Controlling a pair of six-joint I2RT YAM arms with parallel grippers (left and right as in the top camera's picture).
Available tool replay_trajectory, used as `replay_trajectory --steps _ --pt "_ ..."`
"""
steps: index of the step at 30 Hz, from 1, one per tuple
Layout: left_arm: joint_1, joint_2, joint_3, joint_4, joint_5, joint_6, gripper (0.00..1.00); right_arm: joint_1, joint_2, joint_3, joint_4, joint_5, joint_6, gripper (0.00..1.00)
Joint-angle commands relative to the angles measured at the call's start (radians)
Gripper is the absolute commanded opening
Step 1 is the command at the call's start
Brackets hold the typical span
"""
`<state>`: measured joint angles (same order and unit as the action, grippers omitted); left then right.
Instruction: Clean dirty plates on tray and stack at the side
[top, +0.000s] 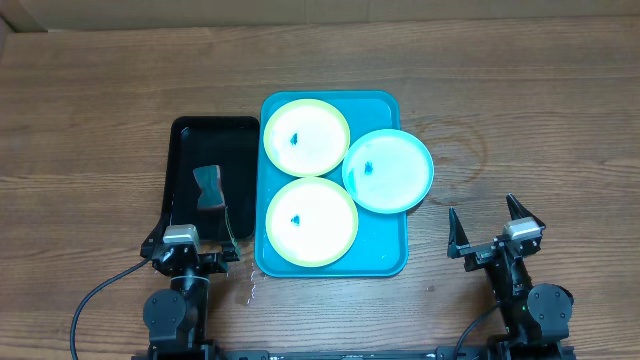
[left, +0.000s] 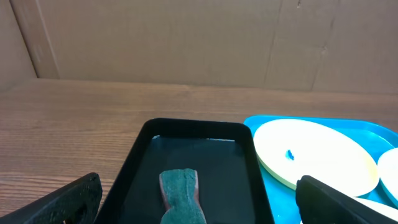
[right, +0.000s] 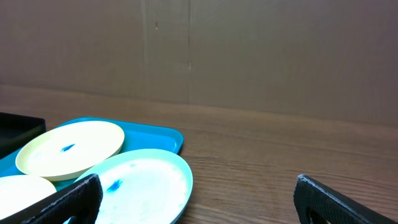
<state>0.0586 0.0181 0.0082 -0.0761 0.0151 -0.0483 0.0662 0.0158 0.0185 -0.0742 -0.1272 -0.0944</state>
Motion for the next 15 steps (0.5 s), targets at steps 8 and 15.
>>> replay_trajectory --steps 8,15 --pt "-0.007 0.002 -0.003 -0.001 0.004 0.019 1.00 -0.003 0.000 -0.011 0.007 -0.037 0.079 1.00" --pt "-0.007 0.002 -0.003 -0.001 0.005 0.019 1.00 -0.003 0.002 -0.011 0.047 -0.039 0.134 1.00"
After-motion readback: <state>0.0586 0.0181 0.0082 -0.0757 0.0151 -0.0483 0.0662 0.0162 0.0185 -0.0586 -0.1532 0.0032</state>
